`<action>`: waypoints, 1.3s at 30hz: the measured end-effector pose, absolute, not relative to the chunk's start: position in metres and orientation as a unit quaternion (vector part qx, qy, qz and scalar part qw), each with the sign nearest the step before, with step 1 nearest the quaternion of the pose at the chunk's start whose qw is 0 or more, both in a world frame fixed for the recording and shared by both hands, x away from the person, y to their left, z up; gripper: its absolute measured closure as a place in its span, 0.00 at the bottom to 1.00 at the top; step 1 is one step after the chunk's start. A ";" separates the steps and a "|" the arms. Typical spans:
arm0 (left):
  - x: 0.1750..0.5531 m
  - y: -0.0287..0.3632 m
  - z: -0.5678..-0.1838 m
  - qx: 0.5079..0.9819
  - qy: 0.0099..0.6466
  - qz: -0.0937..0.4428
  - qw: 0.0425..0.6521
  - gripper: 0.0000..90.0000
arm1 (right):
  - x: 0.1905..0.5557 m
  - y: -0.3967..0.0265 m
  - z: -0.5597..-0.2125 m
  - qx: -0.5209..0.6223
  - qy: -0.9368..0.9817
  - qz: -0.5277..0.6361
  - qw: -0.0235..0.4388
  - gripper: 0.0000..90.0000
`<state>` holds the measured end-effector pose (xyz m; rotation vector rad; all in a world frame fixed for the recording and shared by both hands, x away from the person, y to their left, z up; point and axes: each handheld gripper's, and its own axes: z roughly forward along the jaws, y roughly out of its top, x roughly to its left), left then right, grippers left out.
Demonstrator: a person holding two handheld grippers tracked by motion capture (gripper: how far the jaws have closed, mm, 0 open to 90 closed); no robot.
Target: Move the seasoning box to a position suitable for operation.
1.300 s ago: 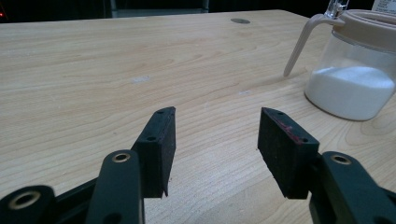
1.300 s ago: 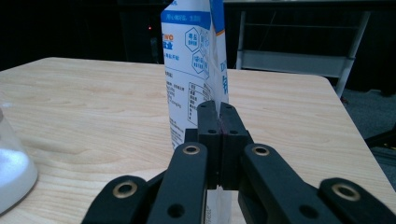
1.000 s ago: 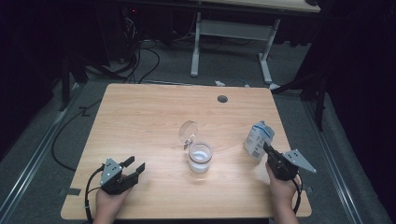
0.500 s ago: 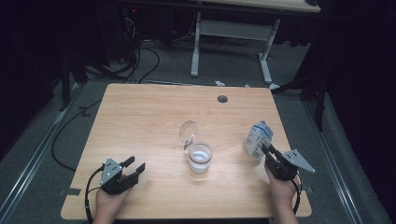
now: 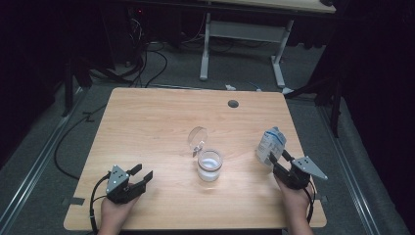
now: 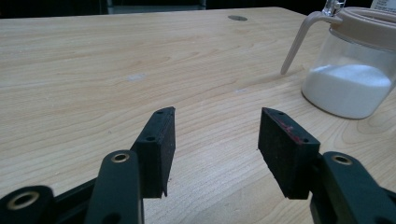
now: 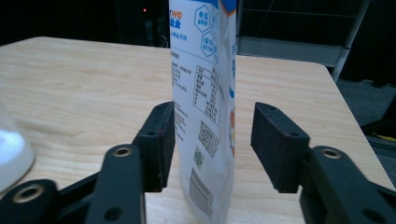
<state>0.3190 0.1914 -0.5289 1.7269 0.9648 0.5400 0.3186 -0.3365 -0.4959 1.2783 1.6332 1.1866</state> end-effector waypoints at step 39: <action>0.331 0.176 -0.524 0.713 0.418 0.213 0.521 0.57 | 0.276 -0.310 -0.509 0.503 0.665 0.421 0.357 0.58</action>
